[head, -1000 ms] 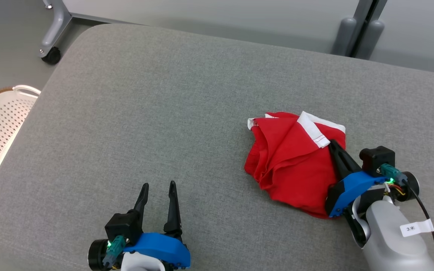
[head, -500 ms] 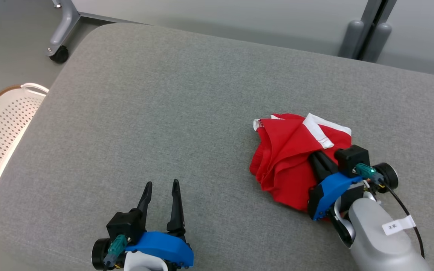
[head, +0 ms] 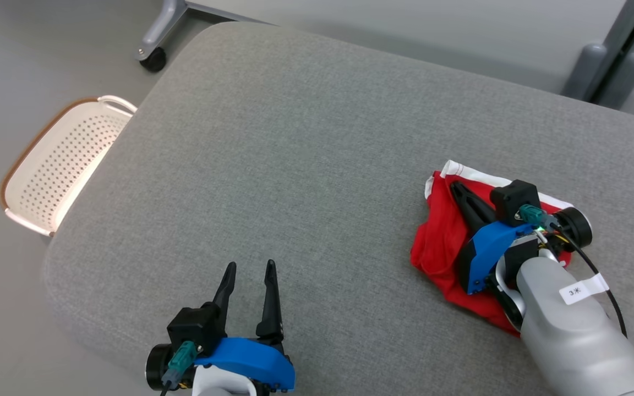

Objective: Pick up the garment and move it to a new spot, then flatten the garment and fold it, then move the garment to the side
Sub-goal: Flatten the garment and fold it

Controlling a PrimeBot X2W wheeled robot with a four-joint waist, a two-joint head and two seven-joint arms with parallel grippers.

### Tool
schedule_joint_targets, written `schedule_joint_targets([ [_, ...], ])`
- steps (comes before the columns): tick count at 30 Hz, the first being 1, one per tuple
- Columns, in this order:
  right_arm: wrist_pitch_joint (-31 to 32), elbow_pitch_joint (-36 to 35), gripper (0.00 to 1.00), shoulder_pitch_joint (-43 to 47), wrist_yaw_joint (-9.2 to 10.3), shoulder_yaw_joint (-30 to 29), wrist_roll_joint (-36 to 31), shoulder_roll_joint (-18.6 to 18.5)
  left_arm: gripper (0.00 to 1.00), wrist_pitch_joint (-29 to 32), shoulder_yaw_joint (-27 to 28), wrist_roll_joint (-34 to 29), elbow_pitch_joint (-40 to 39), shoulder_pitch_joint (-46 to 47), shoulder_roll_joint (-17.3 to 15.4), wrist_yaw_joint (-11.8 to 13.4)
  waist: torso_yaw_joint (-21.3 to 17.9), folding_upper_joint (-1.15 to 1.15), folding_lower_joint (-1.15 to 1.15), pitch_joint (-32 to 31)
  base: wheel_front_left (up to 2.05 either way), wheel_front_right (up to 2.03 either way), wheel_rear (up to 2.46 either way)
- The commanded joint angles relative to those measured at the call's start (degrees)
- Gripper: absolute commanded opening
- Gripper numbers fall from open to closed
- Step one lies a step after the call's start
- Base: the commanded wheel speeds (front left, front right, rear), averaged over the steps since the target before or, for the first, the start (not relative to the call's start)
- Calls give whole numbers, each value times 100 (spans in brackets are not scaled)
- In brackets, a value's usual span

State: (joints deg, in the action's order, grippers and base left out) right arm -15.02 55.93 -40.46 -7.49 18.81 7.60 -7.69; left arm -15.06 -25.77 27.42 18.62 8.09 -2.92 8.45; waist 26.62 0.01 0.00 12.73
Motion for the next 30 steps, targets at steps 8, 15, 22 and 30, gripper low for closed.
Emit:
schedule_joint_targets([
  [8, -17, 321, 0, -328, -1, -236, -144, -5, 100, -13, -160, 74, -171, 107, 5, 49, 176, -1, 0, 228, 0, 0, 0],
  [15, -16, 60, 0, -275, -1, -127, -58, 247, 100, -13, -235, 94, -160, 206, 2, 58, 54, -1, 0, 248, 0, 0, 0],
  [22, -17, -482, 0, -41, -1, 304, 462, 434, 100, -13, -148, 17, -105, 253, 4, 23, -184, -1, 0, 76, 0, 0, 0],
  [30, -17, -1173, 0, 372, -1, 129, 1081, 385, 100, -13, 235, -195, 6, 111, 3, -78, -895, -1, 0, -381, 0, 0, 0],
])
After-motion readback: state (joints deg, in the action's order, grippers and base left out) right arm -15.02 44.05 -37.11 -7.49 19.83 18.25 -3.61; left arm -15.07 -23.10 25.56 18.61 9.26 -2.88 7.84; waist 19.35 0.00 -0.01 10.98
